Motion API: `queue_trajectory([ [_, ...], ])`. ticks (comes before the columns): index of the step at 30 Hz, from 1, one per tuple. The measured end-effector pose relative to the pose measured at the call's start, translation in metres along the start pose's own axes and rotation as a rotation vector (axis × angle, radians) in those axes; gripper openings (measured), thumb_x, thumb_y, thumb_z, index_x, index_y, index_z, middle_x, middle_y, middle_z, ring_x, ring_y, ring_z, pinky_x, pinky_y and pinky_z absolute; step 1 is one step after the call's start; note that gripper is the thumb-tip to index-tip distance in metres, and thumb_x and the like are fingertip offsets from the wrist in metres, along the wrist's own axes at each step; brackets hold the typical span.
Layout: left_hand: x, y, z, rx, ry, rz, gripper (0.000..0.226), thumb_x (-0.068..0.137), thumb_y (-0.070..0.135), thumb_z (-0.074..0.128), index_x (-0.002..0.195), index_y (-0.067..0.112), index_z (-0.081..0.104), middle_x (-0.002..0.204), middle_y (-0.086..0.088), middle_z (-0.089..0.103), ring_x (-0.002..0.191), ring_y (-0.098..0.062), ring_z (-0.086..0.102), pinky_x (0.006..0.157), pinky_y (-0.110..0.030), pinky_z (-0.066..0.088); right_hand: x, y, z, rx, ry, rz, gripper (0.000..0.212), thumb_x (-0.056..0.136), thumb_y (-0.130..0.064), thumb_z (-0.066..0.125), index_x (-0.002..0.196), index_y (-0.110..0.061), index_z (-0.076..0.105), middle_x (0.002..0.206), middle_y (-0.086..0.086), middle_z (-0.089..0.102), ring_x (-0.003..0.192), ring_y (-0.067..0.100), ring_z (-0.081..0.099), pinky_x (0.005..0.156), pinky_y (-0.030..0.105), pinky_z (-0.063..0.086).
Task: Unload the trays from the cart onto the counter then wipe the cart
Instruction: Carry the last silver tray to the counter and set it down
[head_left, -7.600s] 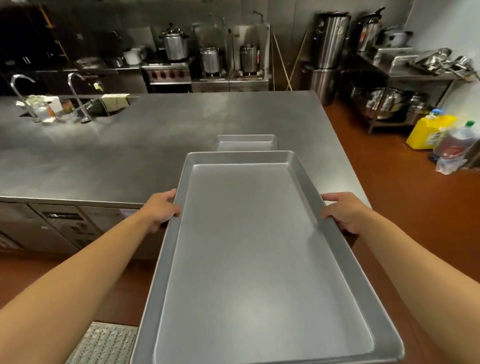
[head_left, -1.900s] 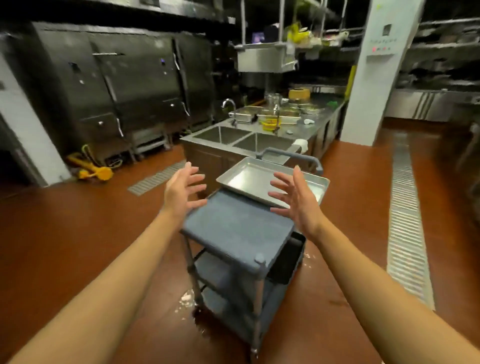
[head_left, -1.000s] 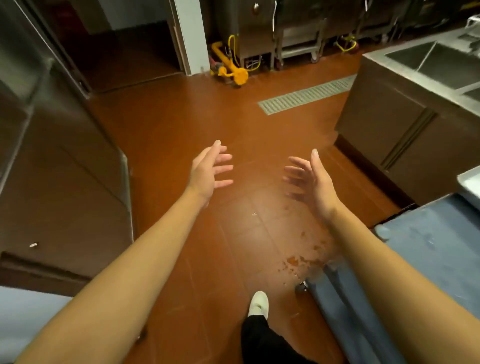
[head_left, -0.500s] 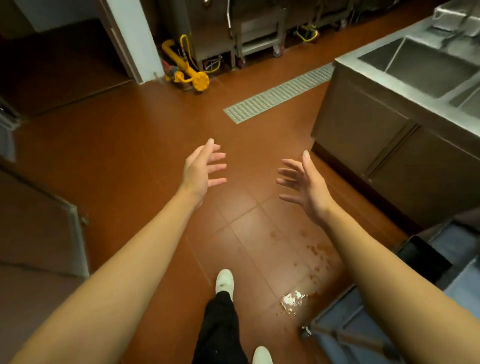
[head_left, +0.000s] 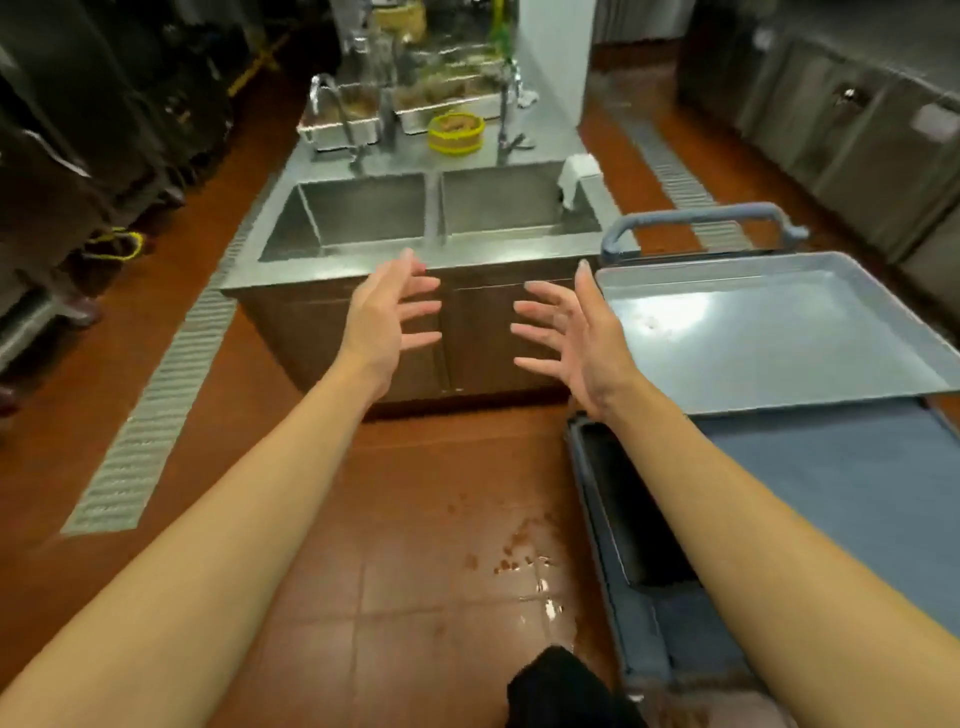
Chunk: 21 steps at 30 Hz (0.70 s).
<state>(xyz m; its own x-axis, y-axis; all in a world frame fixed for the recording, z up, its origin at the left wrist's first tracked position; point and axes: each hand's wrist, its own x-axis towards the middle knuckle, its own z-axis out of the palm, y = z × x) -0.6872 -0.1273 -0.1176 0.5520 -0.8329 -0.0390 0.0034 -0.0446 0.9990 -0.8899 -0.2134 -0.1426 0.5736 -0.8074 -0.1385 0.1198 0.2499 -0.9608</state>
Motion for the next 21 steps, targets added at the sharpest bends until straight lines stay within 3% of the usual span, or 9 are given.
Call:
queue_trajectory([
  [4,0.077,0.003,0.088,-0.037,-0.253,-0.030,0.042,0.107,0.051,0.043,0.125,0.018,0.063,0.128,-0.012,0.069,0.114,-0.029,0.069,0.091,-0.054,0.060,0.021,-0.014,-0.088,0.069,0.276,-0.055,0.073,0.100,-0.072,0.024,0.144,-0.022,0.055,0.145,0.007,0.059,0.128,0.028,0.060,0.107,0.058,0.049],
  [8,0.124,0.002,0.161,0.007,-0.409,-0.059,0.047,0.106,0.052,0.043,0.129,0.016,0.062,0.126,-0.011,0.069,0.113,-0.030,0.069,0.092,-0.053,0.060,0.030,-0.011,-0.161,0.183,0.478,-0.036,0.077,0.099,-0.074,0.026,0.143,-0.018,0.056,0.144,0.012,0.059,0.126,0.033,0.061,0.105,0.061,0.049],
  [12,0.163,0.007,0.226,0.054,-0.555,-0.087,0.050,0.105,0.058,0.040,0.129,0.021,0.062,0.124,-0.008,0.069,0.112,-0.027,0.069,0.090,-0.049,0.061,0.033,-0.020,-0.203,0.226,0.607,-0.028,0.078,0.098,-0.075,0.027,0.142,-0.017,0.056,0.139,0.012,0.062,0.122,0.032,0.063,0.094,0.056,0.055],
  [18,0.217,0.007,0.314,0.095,-0.774,-0.092,0.049,0.103,0.059,0.043,0.126,0.022,0.066,0.121,-0.004,0.072,0.109,-0.025,0.072,0.082,-0.045,0.064,0.048,-0.034,-0.246,0.279,0.784,-0.039,0.075,0.099,-0.073,0.028,0.140,-0.018,0.058,0.136,0.010,0.064,0.121,0.032,0.064,0.103,0.062,0.050],
  [21,0.248,0.004,0.356,0.127,-0.863,-0.088,0.051,0.104,0.060,0.041,0.128,0.022,0.064,0.124,-0.004,0.070,0.110,-0.025,0.071,0.087,-0.049,0.063,0.063,-0.036,-0.266,0.285,0.856,-0.045,0.076,0.098,-0.075,0.028,0.139,-0.020,0.059,0.136,0.009,0.064,0.122,0.031,0.064,0.103,0.061,0.050],
])
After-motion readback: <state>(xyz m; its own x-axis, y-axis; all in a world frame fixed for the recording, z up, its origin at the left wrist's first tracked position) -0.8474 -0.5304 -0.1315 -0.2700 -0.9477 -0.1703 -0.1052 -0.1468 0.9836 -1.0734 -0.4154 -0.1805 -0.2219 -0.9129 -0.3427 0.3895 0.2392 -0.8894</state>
